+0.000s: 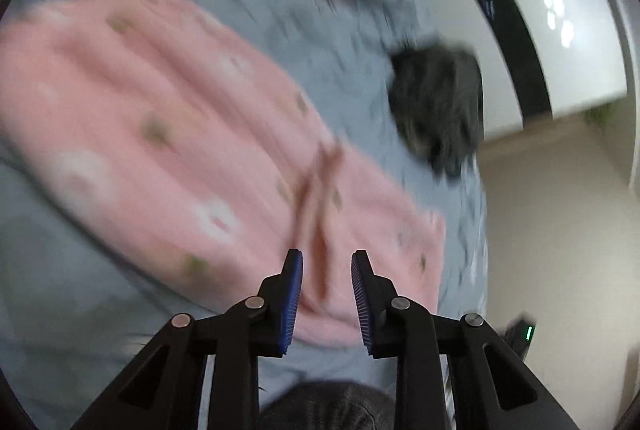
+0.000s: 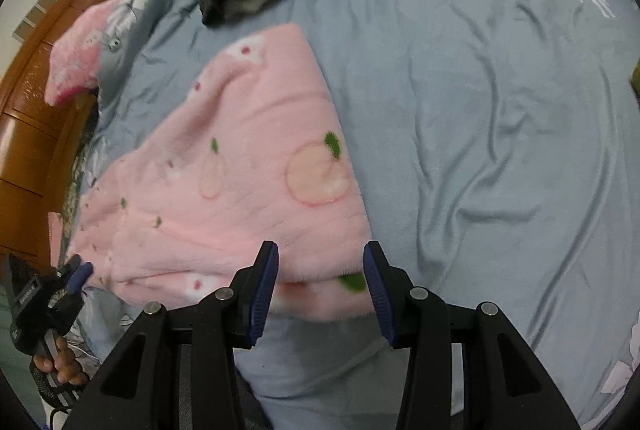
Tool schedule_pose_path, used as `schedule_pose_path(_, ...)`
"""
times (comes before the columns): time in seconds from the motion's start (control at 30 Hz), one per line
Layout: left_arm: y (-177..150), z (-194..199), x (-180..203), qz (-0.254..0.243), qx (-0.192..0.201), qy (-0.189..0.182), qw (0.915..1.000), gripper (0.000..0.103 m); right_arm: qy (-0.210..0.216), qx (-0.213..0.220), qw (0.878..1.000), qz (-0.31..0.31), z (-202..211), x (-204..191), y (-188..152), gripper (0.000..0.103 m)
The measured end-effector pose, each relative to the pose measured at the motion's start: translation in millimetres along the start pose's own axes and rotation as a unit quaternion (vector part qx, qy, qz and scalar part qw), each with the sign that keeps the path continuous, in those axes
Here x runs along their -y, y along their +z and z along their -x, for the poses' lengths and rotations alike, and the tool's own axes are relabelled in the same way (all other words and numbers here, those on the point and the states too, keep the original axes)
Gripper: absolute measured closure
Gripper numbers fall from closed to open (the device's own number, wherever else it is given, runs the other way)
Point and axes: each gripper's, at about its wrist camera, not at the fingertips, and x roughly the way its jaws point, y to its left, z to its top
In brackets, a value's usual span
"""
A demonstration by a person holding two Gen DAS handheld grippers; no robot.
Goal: Fold clothes
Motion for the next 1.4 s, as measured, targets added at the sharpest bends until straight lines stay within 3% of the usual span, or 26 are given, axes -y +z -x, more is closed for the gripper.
schedule_pose_path(0.07, 11.5, 32.0, -24.4, 0.036, 0.060, 0.026, 0.9972, 0.061, 0.001, 0.008, 1.000, -0.006, 7.6, 2.8, -4.1, 0.058)
schedule_pose_path(0.1, 18.0, 51.7, -43.3, 0.063, 0.103, 0.047, 0.9916, 0.053, 0.002, 0.011, 1.000, -0.011, 11.3, 4.4, -5.3, 0.058)
schedule_pose_path(0.17, 26.5, 72.7, -71.5, 0.105, 0.148, 0.069, 0.9810, 0.044, 0.003, 0.016, 1.000, -0.018, 17.9, 7.2, -7.0, 0.058)
schedule_pose_path(0.23, 34.6, 83.8, -99.5, 0.138, 0.168, 0.077, 0.9730, 0.039, 0.000, 0.017, 1.000, -0.018, 22.0, 7.4, -5.6, 0.058)
schedule_pose_path(0.3, 44.5, 76.6, -120.6, 0.155, 0.157, 0.096, 0.9707, 0.039, -0.007, 0.018, 1.000, -0.011, 23.5, -0.3, -2.1, 0.058)
schedule_pose_path(0.53, 66.6, 49.8, -156.2, 0.212, 0.150, 0.058, 0.9641, 0.041, -0.019, 0.011, 1.000, 0.009, 23.8, -19.8, 6.0, 0.058)
schedule_pose_path(0.57, 69.6, 46.8, -155.7, 0.209, 0.149, 0.067, 0.9641, 0.044, -0.018, 0.010, 1.000, 0.011, 23.0, -23.3, 7.1, 0.058)
schedule_pose_path(0.63, 74.7, 41.9, -152.3, 0.201, 0.146, 0.083, 0.9652, 0.069, -0.015, 0.009, 1.000, 0.016, 22.1, -29.9, 8.8, 0.058)
schedule_pose_path(0.67, 76.6, 40.0, -149.4, 0.194, 0.144, 0.088, 0.9663, 0.071, -0.012, 0.009, 1.000, 0.019, 21.8, -33.2, 9.4, 0.058)
schedule_pose_path(0.8, 74.8, 53.7, -123.0, 0.158, 0.162, 0.078, 0.9710, 0.077, -0.004, 0.012, 1.000, 0.029, 23.0, -41.5, 10.0, 0.058)
schedule_pose_path(0.9, 77.2, 68.0, -79.3, 0.100, 0.176, 0.059, 0.9777, 0.078, 0.002, 0.019, 1.000, 0.022, 26.7, -36.7, 11.6, 0.058)
schedule_pose_path(1.07, 76.6, 72.0, 30.4, -0.033, 0.172, 0.018, 0.9843, 0.078, 0.014, 0.033, 0.999, 0.002, 37.6, -19.0, 9.1, 0.058)
schedule_pose_path(1.23, 53.5, 32.1, 144.5, -0.149, 0.131, -0.017, 0.9801, 0.078, 0.029, 0.048, 0.998, -0.024, 47.5, 1.1, 1.2, 0.058)
schedule_pose_path(1.4, 17.0, -33.7, 214.1, -0.208, 0.054, -0.023, 0.9764, 0.078, 0.041, 0.070, 0.996, -0.048, 60.5, 21.3, -4.4, 0.058)
